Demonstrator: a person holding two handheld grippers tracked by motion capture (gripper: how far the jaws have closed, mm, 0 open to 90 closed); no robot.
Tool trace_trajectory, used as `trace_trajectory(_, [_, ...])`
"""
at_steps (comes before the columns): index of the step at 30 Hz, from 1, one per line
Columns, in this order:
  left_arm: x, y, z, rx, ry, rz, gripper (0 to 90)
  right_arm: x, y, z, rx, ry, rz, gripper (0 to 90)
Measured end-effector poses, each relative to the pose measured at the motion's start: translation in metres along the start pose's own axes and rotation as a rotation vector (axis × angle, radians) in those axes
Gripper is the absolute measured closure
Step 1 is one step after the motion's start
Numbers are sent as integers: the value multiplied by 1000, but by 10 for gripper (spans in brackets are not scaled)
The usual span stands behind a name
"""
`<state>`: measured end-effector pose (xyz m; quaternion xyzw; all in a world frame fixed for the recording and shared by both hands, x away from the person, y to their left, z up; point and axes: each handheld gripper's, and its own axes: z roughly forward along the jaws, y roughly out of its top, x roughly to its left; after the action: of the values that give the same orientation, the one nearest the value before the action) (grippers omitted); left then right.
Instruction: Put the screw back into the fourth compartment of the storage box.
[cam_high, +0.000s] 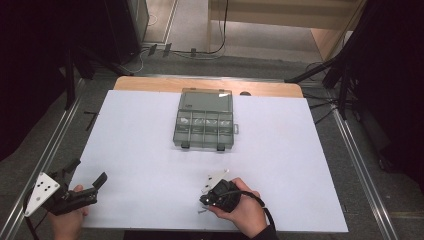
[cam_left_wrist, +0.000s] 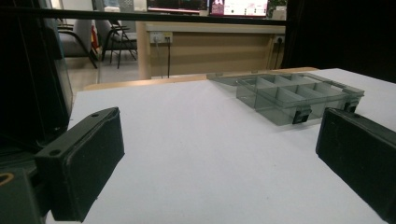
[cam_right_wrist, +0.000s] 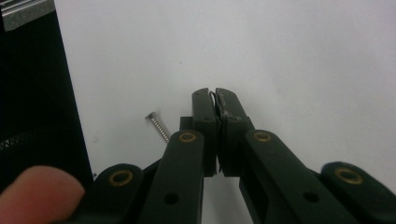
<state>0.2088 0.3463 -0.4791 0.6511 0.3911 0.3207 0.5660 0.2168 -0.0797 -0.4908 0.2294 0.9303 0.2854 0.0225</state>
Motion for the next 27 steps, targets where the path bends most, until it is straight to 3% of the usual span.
trace_trajectory(12, [0, 0, 0, -4, -3, -1, 12, -9, 5, -16, -41, -1, 29, 898])
trace_trajectory(27, [0, 0, 0, -4, -3, 0, 12, -31, 14, -35, -88, -22, 51, 898])
